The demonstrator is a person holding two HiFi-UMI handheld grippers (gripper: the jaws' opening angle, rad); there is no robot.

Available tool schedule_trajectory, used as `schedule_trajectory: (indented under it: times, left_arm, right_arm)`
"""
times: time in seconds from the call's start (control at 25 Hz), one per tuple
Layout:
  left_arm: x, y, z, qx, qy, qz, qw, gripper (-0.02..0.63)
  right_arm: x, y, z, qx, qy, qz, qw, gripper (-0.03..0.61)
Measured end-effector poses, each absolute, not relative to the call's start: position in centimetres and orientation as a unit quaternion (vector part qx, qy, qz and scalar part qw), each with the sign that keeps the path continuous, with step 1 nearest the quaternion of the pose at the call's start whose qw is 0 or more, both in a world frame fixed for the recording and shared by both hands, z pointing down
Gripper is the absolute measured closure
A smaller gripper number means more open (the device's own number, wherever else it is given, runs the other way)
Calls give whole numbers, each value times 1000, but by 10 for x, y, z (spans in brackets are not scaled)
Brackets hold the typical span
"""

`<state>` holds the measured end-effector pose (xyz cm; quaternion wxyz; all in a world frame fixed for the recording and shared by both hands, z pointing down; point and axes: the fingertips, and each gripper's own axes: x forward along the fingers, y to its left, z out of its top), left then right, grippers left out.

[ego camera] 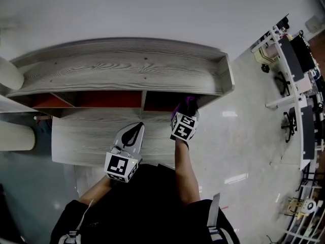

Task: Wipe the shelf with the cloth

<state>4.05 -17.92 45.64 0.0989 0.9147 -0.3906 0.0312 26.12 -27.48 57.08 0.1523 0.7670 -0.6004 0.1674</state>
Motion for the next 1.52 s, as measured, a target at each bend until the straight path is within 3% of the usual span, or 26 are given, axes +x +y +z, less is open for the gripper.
schedule_trajectory:
  times: [0.6,1.52]
  left_arm:
    - [43,-201,463,914,-391,33,107,609]
    - [40,-198,463,907,-406,29,111,609]
  right_arm:
    - [257,-301,589,750,-589,155,259,500]
    - [248,-333,597,712,-613,156,306,500]
